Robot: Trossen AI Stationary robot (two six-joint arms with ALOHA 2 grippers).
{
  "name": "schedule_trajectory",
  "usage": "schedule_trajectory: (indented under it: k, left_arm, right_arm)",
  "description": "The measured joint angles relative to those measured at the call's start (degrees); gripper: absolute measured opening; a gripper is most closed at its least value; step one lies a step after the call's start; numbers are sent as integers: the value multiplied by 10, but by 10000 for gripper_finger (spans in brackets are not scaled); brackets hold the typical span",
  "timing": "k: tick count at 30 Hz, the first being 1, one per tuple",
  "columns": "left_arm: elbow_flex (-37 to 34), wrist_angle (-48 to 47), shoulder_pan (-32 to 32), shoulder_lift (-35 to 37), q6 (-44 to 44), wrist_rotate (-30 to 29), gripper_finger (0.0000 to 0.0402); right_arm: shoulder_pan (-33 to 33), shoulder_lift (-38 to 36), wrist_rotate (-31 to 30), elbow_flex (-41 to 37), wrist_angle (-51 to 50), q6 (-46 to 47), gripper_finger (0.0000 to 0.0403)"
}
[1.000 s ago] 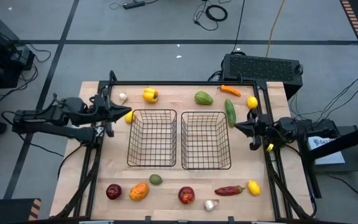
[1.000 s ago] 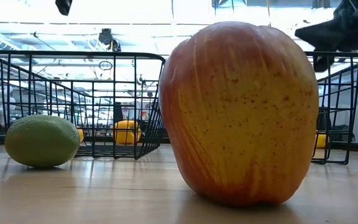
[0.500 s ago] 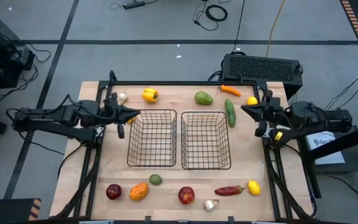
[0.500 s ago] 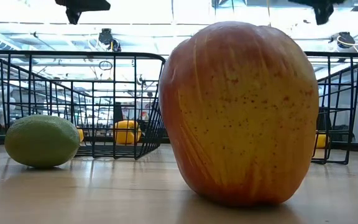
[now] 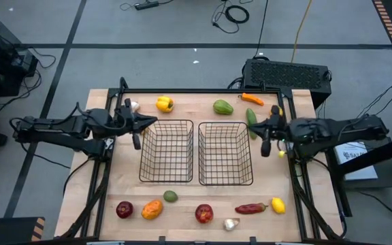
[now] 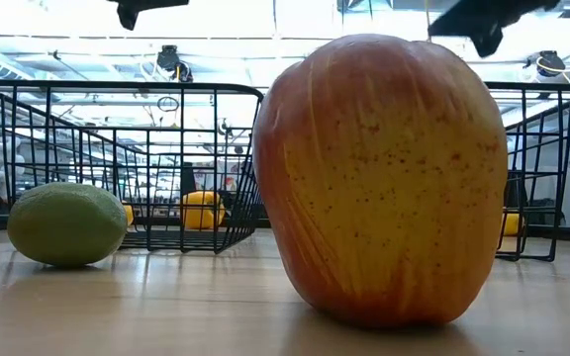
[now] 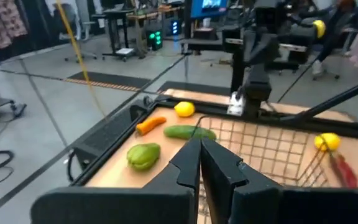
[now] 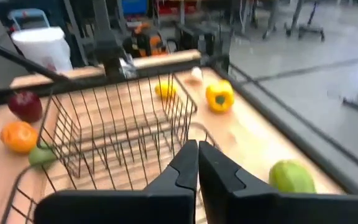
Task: Sort produce into baskets
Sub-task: Put the top white garlic into the left black wire basket
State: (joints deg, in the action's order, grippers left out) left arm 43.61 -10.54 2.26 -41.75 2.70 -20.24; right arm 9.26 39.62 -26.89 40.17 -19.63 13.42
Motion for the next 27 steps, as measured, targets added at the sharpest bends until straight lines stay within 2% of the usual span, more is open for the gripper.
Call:
schedule_trajectory:
  k: [2, 6, 8, 11, 15, 20, 23, 27]
  left_arm:
    - [0, -12, 0, -4, 8, -43, 20]
    - [0, -43, -17, -9, 41, -191, 20]
    - [0, -62, -43, -9, 60, -209, 20]
    - [5, -95, -98, -9, 91, -198, 20]
    - [45, -164, -186, -21, 128, -166, 20]
    - [76, -193, -275, -44, 119, -139, 20]
    - [76, -195, -302, -51, 134, -87, 20]
    - [76, -246, -306, -68, 159, -88, 24]
  right_arm:
    - [0, 8, -1, -17, 1, 16, 11]
    - [4, 16, -1, -43, 18, 41, 22]
    - [10, 20, -1, -52, 19, 58, 26]
    - [20, 24, 0, -59, 20, 60, 31]
    - [28, 24, -1, -58, 37, 56, 38]
    - [39, 24, 0, -58, 84, 39, 43]
    - [45, 24, 1, -58, 87, 41, 44]
    - [53, 24, 2, -58, 81, 57, 44]
